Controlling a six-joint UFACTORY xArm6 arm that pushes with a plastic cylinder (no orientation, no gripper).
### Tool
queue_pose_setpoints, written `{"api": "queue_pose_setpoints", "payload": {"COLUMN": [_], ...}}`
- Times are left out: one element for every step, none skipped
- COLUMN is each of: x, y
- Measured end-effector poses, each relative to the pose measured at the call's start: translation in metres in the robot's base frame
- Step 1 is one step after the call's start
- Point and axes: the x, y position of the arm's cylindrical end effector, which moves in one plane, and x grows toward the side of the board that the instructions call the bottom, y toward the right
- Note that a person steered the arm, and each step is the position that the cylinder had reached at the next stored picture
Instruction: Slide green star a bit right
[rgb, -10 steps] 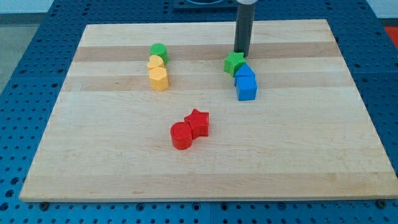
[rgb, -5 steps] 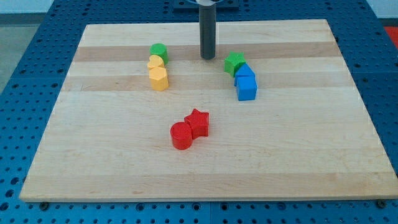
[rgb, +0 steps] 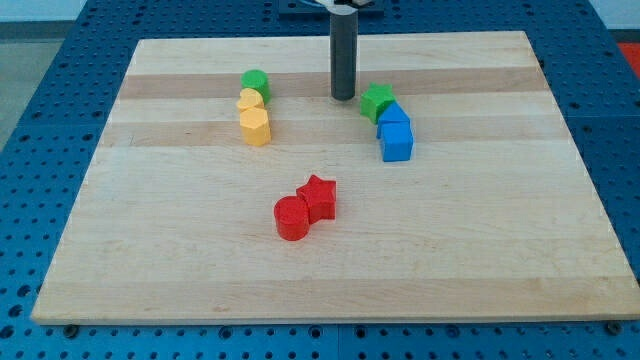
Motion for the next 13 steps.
{"api": "queue_pose_setpoints", "payload": {"x": [0.001, 0.006, 0.008, 0.008, 0.008, 0.008, 0.008, 0.008, 0.008, 0.008, 0.008, 0.008, 0.008], "y": [0.003, 0.006, 0.007, 0.009, 0.01, 0.012, 0.016, 0.022, 0.025, 0.025, 0.026, 0.026, 0.028]}}
